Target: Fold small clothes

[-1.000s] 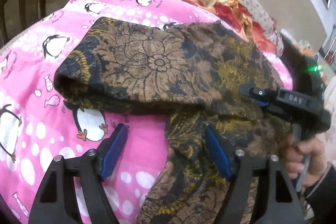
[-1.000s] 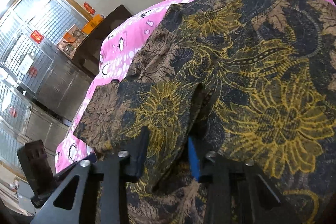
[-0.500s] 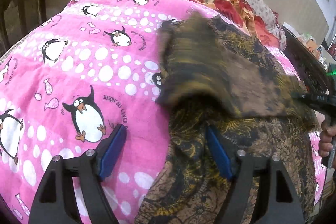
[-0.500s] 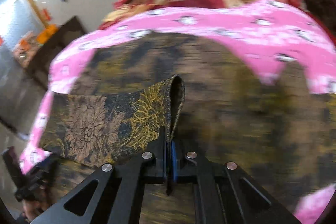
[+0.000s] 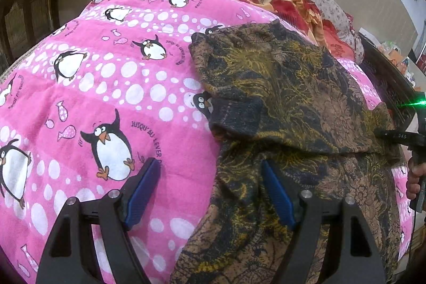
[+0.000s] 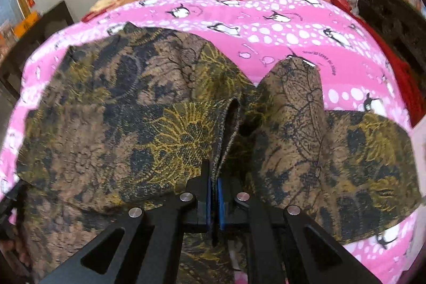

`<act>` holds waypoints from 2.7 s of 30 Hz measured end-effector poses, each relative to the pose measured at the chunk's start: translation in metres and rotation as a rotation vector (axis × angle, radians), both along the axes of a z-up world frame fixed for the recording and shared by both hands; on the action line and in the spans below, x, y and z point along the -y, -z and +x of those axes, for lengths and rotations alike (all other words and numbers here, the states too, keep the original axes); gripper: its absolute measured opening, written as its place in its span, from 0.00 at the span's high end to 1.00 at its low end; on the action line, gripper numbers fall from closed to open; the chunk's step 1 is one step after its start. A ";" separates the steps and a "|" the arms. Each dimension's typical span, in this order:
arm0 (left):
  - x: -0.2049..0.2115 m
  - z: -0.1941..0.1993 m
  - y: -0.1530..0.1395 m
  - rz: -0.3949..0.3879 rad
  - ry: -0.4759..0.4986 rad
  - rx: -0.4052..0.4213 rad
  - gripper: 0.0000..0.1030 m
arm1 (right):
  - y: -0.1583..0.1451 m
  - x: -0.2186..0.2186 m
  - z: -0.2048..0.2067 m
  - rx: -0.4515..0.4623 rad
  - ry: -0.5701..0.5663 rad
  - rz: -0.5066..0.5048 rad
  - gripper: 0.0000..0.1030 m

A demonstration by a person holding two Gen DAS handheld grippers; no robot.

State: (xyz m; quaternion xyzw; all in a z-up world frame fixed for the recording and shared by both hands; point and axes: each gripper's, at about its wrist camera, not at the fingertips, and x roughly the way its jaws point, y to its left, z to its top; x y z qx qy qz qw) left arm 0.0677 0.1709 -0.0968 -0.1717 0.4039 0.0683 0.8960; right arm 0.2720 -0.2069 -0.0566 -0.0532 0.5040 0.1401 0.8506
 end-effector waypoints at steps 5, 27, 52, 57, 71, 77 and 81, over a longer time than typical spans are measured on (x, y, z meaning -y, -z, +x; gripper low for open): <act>-0.006 0.018 -0.043 0.031 0.021 0.060 0.23 | -0.025 0.000 -0.008 0.114 -0.006 -0.078 0.68; 0.029 0.127 -0.045 0.091 0.053 0.008 0.40 | -0.010 -0.012 -0.035 0.038 -0.190 0.077 0.31; 0.077 0.096 0.001 0.179 0.137 -0.042 0.10 | 0.032 -0.085 -0.077 0.112 -0.123 -0.047 0.22; 0.085 0.102 0.004 0.204 0.161 -0.060 0.00 | 0.033 -0.093 -0.078 0.096 -0.126 -0.036 0.21; 0.105 0.036 -0.021 0.130 0.186 0.043 0.00 | -0.065 0.233 -0.083 0.190 0.515 0.254 0.17; 0.119 0.049 0.001 0.209 0.177 -0.046 0.00 | -0.011 0.365 -0.092 0.028 0.821 0.689 0.30; 0.118 0.047 0.001 0.204 0.175 -0.046 0.00 | 0.018 0.386 -0.080 0.006 0.874 0.831 0.38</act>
